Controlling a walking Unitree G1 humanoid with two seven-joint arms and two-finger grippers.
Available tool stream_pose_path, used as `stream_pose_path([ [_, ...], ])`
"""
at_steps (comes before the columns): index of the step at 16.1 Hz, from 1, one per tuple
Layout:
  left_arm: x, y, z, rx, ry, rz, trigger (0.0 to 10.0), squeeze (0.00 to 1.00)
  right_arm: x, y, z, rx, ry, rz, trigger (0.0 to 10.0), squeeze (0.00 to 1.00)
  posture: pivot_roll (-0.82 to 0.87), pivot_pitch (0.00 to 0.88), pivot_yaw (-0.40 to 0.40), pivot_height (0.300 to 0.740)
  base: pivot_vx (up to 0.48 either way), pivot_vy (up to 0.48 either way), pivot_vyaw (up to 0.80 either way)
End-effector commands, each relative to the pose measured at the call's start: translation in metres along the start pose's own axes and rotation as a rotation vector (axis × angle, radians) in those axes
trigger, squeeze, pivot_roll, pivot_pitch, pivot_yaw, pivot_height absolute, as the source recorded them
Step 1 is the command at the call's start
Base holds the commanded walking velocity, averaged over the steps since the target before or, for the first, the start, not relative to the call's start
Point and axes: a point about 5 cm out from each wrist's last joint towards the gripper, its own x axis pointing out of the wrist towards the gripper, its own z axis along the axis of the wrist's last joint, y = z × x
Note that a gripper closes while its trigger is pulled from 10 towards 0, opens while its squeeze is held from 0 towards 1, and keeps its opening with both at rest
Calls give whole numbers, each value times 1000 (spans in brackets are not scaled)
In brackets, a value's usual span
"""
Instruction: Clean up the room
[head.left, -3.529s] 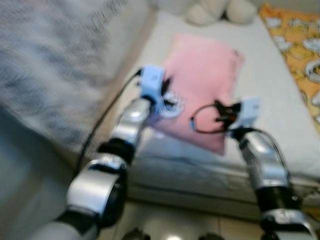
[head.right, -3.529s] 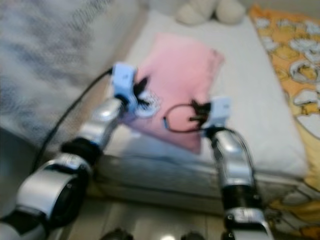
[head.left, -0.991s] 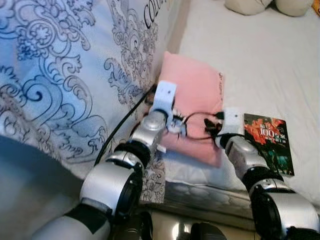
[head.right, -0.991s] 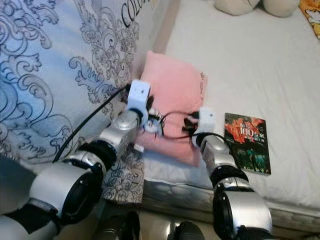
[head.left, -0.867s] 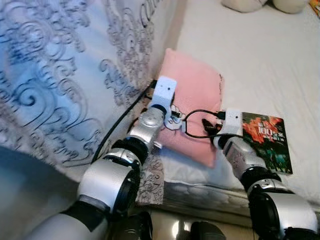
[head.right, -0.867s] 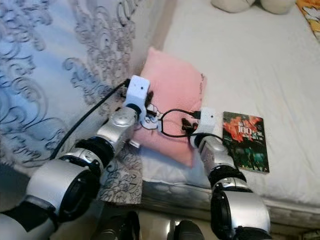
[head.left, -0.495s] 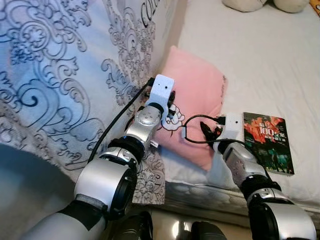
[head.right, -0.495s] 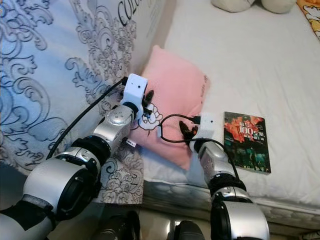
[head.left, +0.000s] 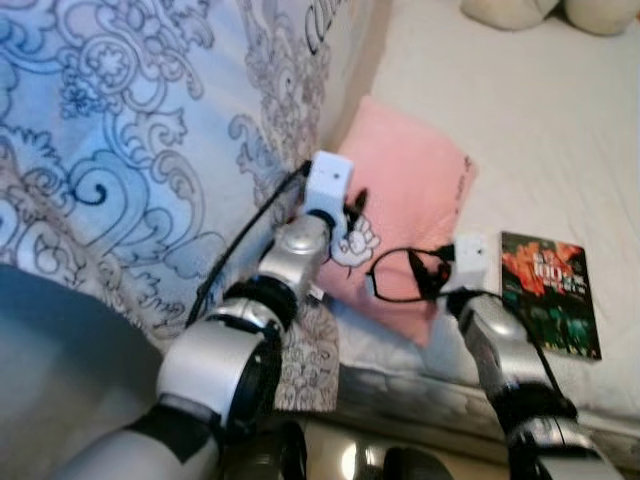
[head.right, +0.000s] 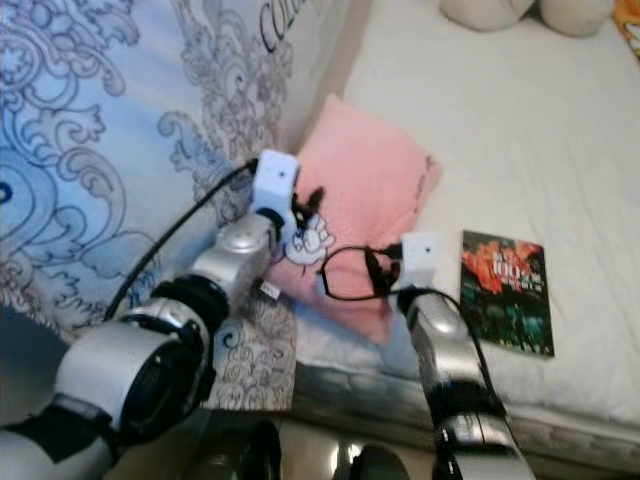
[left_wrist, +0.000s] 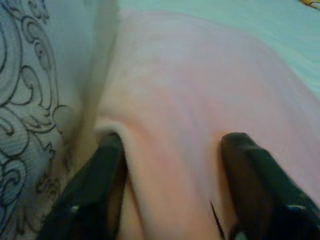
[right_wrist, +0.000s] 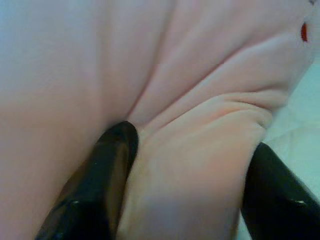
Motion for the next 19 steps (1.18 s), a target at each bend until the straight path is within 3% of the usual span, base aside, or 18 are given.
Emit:
stream_pose_path([
  [1,1,1,6,-1,-23,-9,10000,1000,-5,9,-6,-53,29,38,10000,1000,-73,49,27,740,0,0,0],
  [4,3,-8,15,-40,-46,-78,10000,1000,-20,-1,-4,-111,17,-8,10000,1000,-73,18,24,740,0,0,0],
  [5,3,-14,15,-98,-50,-116,10000,1000,-28,-16,9,-154,-21,-66,10000,1000,-73,0,23,740,0,0,0],
  [8,2,-21,10,-158,-44,-143,10000,1000,-34,-32,21,-226,-37,-124,10000,1000,-69,0,23,740,0,0,0],
  [12,-3,-31,6,-186,-73,-211,10000,1000,-36,-63,47,-399,-49,-235,10000,1000,-65,0,26,740,0,0,0],
  [13,-6,-28,7,-150,-110,-222,10000,400,-38,-65,55,-427,-74,-248,10000,1000,-67,0,30,740,0,0,0],
  [14,-15,-18,7,-70,-168,-209,10000,0,-44,-61,60,-450,-113,-257,10000,1000,-66,0,29,740,0,0,0],
  [15,-22,-13,5,-48,-191,-203,10000,0,-49,-57,60,-442,-136,-272,10000,1000,-66,0,27,740,0,0,0],
  [16,-47,4,-6,-43,-236,-169,10000,0,-67,-42,49,-385,-186,-314,10000,1000,-51,0,22,740,0,0,0],
  [17,-61,13,-12,-60,-272,-124,10000,0,-78,-35,35,-351,-199,-343,10000,0,-43,0,20,740,0,0,0],
  [18,-64,17,-14,-50,-279,-93,10000,0,-81,-33,29,-324,-196,-368,10000,0,-37,0,20,740,0,0,0],
  [19,-67,28,-24,-115,-250,-5,10000,0,-82,-28,19,-275,-194,-404,10000,0,-34,0,17,740,0,-480,0],
])
